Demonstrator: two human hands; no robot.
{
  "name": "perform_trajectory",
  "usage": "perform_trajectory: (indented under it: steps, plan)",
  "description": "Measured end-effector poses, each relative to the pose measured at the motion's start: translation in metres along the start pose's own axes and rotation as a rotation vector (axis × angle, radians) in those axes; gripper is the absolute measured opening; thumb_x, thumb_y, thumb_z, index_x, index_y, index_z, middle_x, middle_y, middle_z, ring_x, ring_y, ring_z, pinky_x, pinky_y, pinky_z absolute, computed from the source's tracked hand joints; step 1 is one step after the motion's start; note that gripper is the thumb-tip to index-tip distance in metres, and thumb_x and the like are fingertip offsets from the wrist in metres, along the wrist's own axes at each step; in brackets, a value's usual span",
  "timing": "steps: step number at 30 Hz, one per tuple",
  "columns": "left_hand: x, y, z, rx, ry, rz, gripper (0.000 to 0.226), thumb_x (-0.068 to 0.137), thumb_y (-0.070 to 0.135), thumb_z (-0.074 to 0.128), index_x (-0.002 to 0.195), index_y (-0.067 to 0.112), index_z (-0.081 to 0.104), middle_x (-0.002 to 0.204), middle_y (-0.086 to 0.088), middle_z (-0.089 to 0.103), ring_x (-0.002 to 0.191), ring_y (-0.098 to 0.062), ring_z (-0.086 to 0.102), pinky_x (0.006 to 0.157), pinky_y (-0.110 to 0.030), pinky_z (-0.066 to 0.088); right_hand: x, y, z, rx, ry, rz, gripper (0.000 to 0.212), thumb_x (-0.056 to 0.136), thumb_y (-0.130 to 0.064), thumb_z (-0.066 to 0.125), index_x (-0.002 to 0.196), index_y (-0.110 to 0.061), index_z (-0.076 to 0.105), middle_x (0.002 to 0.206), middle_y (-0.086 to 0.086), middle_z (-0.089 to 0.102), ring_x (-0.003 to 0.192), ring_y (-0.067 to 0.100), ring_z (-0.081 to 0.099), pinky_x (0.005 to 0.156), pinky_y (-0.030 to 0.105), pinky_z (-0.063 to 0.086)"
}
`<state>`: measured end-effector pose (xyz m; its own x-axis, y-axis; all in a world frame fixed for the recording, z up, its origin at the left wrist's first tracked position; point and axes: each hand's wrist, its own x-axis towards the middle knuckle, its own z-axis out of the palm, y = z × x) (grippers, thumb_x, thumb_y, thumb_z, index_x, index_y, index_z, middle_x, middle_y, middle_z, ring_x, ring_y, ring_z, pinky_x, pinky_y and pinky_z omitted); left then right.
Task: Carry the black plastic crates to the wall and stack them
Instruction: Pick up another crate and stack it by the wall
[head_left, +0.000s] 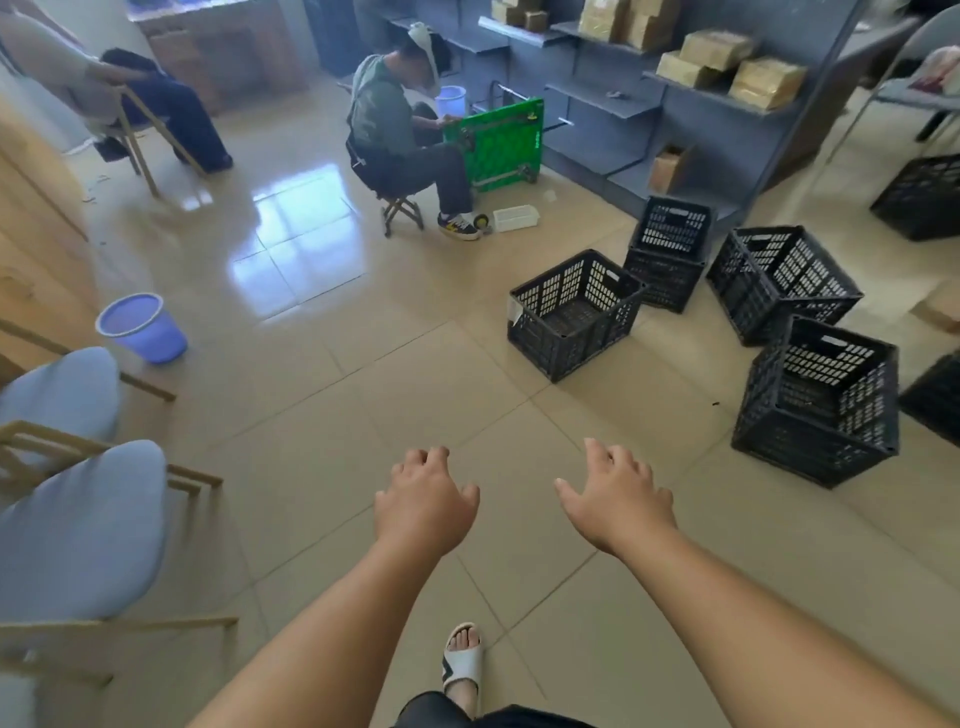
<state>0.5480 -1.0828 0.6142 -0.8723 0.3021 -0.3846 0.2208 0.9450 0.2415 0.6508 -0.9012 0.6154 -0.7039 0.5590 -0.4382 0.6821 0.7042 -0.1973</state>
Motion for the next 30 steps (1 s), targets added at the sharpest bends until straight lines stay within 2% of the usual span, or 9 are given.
perform_trajectory:
  steps: [8, 17, 25, 30]
  plan:
    - [0.106, 0.079, -0.038, 0.068, -0.082, 0.297, 0.065, 0.097, 0.052, 0.042, 0.156, 0.026, 0.030, 0.157, -0.002, 0.035, 0.141, -0.026, 0.036, 0.108, -0.047, 0.038, 0.058, 0.018, -0.044, 0.146, 0.063, 0.284, 0.075, 0.099, -0.062, 0.037, 0.161, -0.026, 0.016, 0.161, 0.007, 0.029, 0.142, 0.032, 0.033, 0.105, 0.052, 0.038]
    - [0.181, 0.207, -0.028, 0.240, -0.143, 0.534, 0.061, 0.097, 0.050, 0.042, 0.152, 0.025, 0.034, 0.153, -0.002, 0.038, 0.138, -0.027, 0.039, 0.104, -0.046, 0.037, 0.129, 0.100, -0.085, 0.232, 0.100, 0.487, 0.073, 0.098, -0.063, 0.037, 0.160, -0.028, 0.019, 0.158, 0.006, 0.033, 0.141, 0.032, 0.035, 0.105, 0.052, 0.039]
    - [0.241, 0.356, -0.028, 0.271, -0.165, 0.608, 0.058, 0.096, 0.049, 0.045, 0.148, 0.026, 0.038, 0.145, -0.001, 0.043, 0.131, -0.026, 0.043, 0.099, -0.046, 0.042, 0.223, 0.195, -0.166, 0.263, 0.137, 0.484, 0.069, 0.099, -0.062, 0.036, 0.156, -0.027, 0.024, 0.156, 0.007, 0.035, 0.139, 0.031, 0.036, 0.104, 0.051, 0.039]
    - [0.278, 0.422, -0.023, 0.262, -0.224, 0.616, 0.058, 0.096, 0.049, 0.045, 0.149, 0.027, 0.037, 0.146, 0.000, 0.042, 0.132, -0.025, 0.043, 0.103, -0.048, 0.043, 0.283, 0.231, -0.209, 0.228, 0.120, 0.485, 0.071, 0.098, -0.064, 0.035, 0.157, -0.027, 0.022, 0.156, 0.007, 0.035, 0.137, 0.032, 0.038, 0.102, 0.050, 0.043]
